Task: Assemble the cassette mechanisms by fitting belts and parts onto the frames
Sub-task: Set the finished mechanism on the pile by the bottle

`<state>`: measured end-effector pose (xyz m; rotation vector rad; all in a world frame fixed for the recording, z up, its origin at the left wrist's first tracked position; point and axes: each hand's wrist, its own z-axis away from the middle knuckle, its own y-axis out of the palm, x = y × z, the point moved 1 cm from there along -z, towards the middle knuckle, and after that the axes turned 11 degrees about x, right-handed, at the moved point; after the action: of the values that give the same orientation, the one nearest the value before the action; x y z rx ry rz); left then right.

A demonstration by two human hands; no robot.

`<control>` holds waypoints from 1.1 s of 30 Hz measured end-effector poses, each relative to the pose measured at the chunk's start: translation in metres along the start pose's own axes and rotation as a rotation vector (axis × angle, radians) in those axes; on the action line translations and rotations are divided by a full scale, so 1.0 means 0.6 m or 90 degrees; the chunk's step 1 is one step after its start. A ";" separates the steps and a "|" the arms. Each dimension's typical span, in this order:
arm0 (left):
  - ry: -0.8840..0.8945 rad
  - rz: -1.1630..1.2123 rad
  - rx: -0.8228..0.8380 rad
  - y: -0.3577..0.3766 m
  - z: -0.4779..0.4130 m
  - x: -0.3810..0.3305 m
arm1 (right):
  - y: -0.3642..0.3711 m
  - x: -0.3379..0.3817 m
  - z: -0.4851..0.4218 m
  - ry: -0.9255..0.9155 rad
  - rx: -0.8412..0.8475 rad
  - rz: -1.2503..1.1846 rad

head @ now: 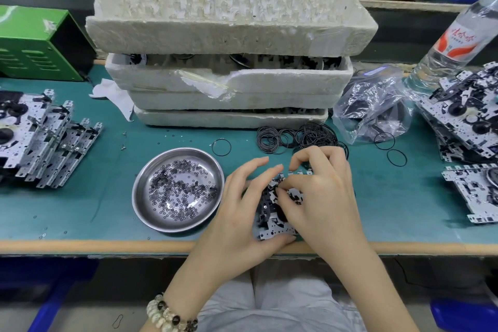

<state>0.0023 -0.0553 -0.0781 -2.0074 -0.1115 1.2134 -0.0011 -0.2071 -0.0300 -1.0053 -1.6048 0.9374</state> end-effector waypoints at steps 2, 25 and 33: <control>0.038 0.006 -0.036 -0.004 0.003 0.002 | -0.003 -0.006 0.003 0.004 -0.016 -0.040; -0.007 0.138 0.077 -0.015 0.013 -0.010 | -0.004 -0.086 0.032 -0.128 0.405 -0.130; 0.007 0.138 0.068 -0.011 0.012 -0.009 | -0.007 -0.076 0.024 -0.154 0.333 -0.113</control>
<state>-0.0041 -0.0491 -0.0720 -1.9705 0.1783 1.3127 -0.0081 -0.2524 -0.0445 -0.3937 -1.4955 1.3003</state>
